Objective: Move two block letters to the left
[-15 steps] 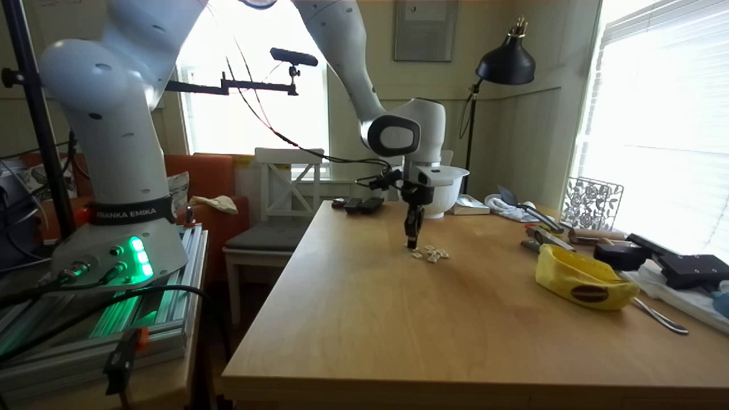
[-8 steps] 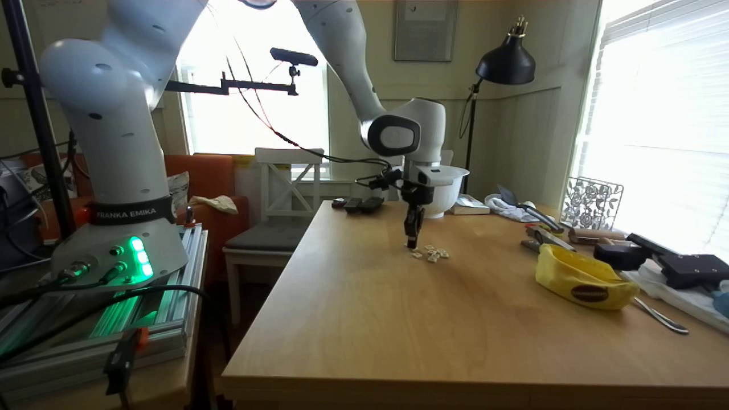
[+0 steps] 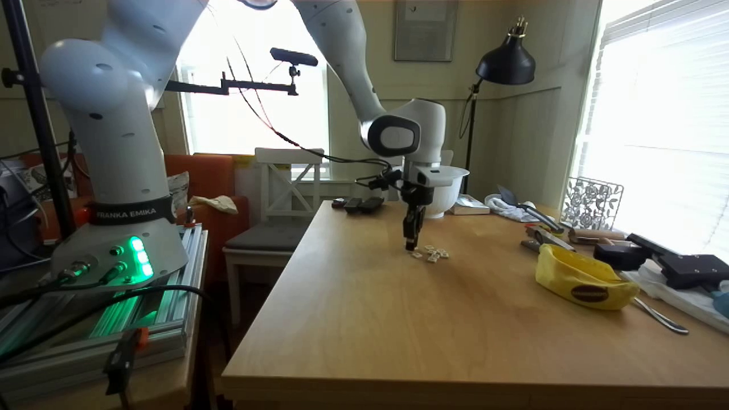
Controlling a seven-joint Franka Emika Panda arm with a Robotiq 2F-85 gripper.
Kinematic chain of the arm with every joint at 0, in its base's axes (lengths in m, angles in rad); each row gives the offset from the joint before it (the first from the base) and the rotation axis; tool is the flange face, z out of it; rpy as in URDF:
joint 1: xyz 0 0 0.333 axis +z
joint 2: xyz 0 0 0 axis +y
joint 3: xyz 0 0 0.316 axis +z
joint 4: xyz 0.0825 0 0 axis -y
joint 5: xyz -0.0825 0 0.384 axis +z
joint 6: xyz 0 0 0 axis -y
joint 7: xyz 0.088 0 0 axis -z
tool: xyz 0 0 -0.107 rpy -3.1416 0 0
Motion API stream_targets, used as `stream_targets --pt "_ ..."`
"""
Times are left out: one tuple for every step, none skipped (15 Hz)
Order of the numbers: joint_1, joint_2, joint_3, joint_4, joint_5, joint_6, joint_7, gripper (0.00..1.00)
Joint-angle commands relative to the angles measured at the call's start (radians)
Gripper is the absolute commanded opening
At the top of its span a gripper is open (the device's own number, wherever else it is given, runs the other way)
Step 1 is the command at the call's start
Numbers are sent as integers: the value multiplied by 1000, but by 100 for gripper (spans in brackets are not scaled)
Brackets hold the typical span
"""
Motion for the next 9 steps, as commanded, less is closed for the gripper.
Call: stream_targets --pt "18 30 -17 23 15 -24 23 61" --pt "17 31 -16 23 16 -25 23 68" --pt "16 30 -16 22 17 -25 25 74" --pt "15 30 -15 23 19 -25 24 82" --pt "15 30 -16 23 18 -25 26 88" --pt "14 30 -17 23 18 -25 27 96" --pt "14 30 -17 22 19 -25 28 99" --pt "13 31 -16 22 19 -25 29 100" --pt "13 31 -16 22 20 -25 29 100"
